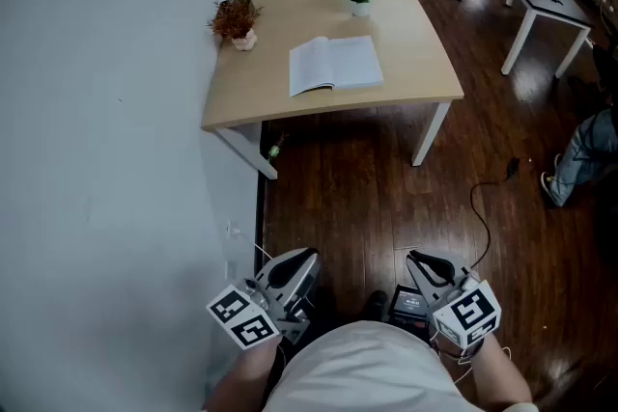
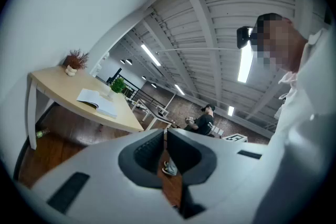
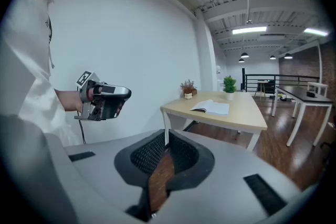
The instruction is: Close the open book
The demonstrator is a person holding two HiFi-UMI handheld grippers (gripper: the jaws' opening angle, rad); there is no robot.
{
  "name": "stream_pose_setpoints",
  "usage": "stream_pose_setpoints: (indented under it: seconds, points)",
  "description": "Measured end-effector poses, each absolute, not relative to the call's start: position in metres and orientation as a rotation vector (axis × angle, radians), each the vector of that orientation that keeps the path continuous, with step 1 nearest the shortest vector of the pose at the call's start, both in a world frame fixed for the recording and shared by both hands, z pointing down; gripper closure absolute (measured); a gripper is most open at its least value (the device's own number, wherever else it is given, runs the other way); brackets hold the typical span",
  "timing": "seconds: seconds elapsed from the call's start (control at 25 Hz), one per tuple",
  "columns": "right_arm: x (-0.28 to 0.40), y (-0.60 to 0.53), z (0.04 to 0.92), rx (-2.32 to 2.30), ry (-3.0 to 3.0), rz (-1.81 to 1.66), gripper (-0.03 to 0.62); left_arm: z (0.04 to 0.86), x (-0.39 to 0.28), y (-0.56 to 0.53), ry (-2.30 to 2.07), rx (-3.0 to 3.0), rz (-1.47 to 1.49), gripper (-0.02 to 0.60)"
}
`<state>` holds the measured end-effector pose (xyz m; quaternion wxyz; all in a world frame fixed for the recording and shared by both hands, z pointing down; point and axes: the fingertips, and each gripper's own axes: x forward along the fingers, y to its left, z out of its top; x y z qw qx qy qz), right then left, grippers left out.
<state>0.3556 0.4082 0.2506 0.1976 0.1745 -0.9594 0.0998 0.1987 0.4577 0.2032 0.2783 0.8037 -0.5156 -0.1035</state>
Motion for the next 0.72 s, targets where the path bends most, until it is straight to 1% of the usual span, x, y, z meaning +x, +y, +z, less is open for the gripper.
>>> stream_pose_setpoints:
  seconds: [0.36, 0.56, 0.72]
  points:
    - [0.348, 0.380, 0.260, 0.451, -2.701, 0.294, 0.591, 0.206, 0.198, 0.444, -1.433, 2.128, -0.269, 0.583]
    - [0.321, 0.364, 0.264, 0.422, -2.682, 0.277, 0.591, 0.211, 0.174, 0.425, -1.437, 2.125, -0.281, 0.583]
    - [0.284, 0.339, 0.269, 0.436, -2.662, 0.266, 0.591, 0.220, 0.141, 0.396, -1.406, 2.132, -0.300, 0.583]
